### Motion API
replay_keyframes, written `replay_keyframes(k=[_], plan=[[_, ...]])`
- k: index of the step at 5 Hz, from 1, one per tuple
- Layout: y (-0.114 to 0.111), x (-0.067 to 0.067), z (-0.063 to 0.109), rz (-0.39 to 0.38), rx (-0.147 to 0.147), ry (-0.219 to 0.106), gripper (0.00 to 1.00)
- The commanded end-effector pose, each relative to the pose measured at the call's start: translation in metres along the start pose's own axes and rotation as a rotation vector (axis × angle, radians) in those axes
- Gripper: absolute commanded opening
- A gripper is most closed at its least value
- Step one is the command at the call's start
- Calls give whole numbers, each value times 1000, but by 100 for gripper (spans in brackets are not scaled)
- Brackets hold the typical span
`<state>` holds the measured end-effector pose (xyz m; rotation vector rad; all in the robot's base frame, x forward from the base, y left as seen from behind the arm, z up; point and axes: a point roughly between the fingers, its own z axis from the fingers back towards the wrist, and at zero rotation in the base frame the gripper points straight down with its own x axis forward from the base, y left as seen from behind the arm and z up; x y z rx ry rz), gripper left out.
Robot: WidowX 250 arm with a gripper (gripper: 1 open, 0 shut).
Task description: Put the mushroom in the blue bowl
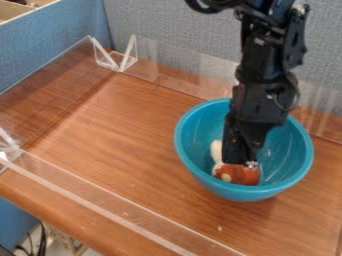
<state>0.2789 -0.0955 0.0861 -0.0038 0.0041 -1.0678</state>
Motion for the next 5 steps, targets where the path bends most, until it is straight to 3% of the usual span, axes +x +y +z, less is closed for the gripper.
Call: replay_keyframes(k=[1,2,5], plan=[[6,-4,22,1,55,-51,0],[5,-4,28,-60,50,-46,100],[9,-11,18,-78,49,-41,100]])
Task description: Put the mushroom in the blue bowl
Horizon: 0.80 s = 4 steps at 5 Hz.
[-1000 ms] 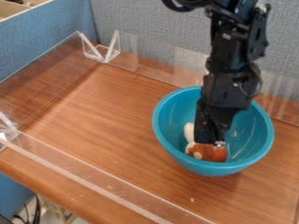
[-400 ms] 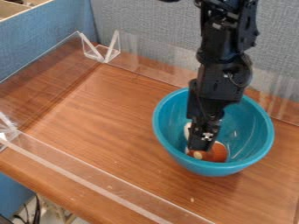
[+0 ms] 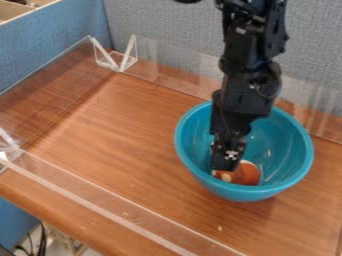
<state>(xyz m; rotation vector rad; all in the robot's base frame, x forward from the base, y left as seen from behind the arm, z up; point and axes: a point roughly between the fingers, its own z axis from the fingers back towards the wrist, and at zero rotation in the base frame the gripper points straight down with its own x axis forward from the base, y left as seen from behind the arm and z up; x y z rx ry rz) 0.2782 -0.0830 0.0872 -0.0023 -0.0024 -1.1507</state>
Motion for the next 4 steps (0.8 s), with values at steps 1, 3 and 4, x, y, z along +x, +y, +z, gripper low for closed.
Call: replay_keyframes(k=[1,3,4], plan=[[1,-3,20,18,46,-36,100],[3,-7,24,47,49,-43,100],[8,-6,19,58,50,-41,100]])
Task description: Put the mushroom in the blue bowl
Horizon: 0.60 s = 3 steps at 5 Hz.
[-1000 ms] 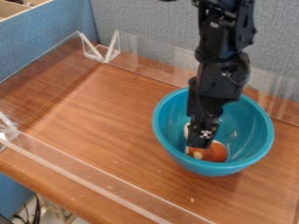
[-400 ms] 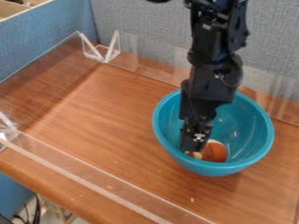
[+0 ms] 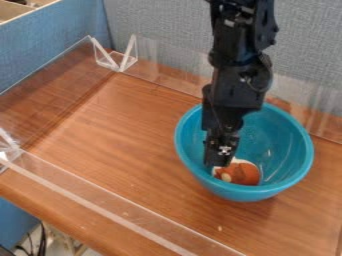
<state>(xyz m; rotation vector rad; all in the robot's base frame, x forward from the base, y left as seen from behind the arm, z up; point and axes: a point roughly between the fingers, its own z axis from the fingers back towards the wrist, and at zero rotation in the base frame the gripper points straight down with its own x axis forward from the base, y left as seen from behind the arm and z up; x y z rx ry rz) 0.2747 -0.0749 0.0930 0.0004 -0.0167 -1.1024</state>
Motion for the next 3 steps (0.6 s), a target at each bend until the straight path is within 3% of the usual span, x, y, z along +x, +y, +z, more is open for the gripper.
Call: replay_keyframes(k=[1,2,3], plan=[[9,3,1,24,43,-31,100],[10,2,-9,39,43,-32,100],[7,-11,6,75,44,-34,100]])
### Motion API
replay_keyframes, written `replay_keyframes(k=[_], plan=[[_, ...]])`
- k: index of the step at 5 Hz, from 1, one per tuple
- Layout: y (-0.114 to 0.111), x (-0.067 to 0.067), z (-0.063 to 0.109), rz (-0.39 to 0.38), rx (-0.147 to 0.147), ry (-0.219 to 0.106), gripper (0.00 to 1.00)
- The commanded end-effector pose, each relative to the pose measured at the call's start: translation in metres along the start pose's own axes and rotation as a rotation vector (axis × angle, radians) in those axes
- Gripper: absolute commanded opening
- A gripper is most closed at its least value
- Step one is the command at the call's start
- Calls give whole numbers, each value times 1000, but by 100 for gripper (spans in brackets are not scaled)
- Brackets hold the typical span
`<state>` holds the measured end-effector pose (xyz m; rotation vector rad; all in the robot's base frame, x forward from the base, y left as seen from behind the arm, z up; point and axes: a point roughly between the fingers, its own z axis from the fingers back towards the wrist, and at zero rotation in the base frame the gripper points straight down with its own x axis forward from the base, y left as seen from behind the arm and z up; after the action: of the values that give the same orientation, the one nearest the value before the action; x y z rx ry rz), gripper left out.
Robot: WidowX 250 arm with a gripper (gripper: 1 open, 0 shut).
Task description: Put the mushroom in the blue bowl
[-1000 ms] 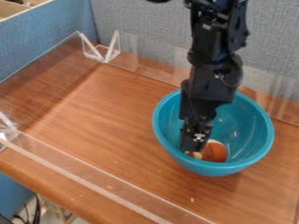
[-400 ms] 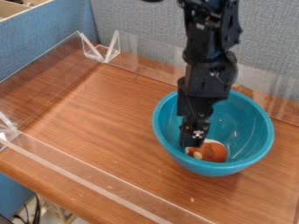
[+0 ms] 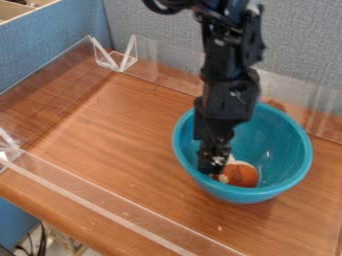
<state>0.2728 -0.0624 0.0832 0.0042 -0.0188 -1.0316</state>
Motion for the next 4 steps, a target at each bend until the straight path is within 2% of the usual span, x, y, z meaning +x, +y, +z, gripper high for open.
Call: replay_keyframes(k=[1,4], plan=[[2,-9,28,36,40,-35,100],[9,-2,26,327,40,-2,100]])
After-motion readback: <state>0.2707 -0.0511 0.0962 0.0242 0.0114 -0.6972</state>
